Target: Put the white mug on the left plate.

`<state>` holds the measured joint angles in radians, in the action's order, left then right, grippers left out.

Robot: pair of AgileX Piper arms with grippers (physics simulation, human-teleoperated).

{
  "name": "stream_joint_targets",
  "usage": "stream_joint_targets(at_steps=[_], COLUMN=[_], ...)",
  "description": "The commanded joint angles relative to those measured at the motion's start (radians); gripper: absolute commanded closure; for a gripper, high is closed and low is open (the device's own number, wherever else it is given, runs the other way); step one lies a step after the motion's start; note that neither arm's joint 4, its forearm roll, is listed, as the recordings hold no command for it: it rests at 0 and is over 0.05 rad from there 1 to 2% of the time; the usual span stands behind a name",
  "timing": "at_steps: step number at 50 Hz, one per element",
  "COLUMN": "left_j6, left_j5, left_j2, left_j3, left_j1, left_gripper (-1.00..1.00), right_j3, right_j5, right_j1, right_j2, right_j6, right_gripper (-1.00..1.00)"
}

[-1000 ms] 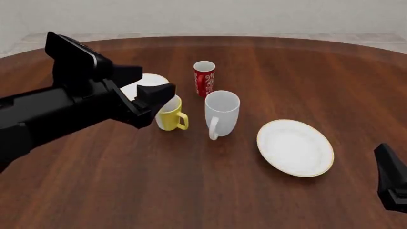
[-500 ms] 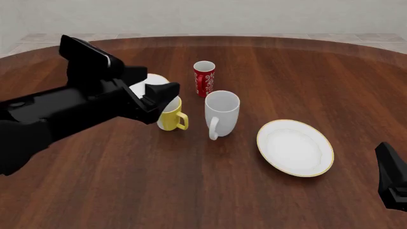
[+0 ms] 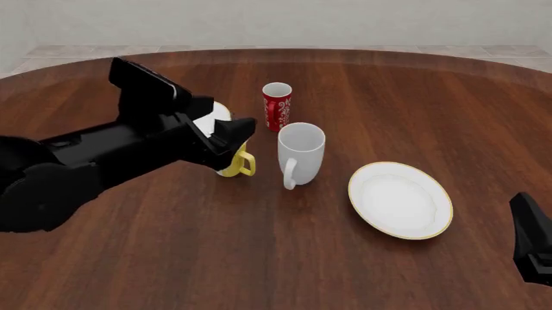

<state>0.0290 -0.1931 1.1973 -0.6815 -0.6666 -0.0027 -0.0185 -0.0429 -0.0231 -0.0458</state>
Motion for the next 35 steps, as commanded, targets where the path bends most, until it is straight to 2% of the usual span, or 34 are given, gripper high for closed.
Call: stream_joint_targets(at_steps=[1, 35], left_j6=[0.005, 0.002], left_j5=[-0.018, -0.064], left_j2=[0.043, 0.152], left_j3=[-0.017, -0.048], left_j1=[-0.008, -0.024], left_gripper=[-1.0, -1.0], right_j3=[0.0, 0.001], right_j5=[0.01, 0.019], right_j1=[-0.002, -0.003], right_j2=[0.011, 0.018], right_j6=[-0.003, -0.005], right_gripper=[-1.0, -1.0])
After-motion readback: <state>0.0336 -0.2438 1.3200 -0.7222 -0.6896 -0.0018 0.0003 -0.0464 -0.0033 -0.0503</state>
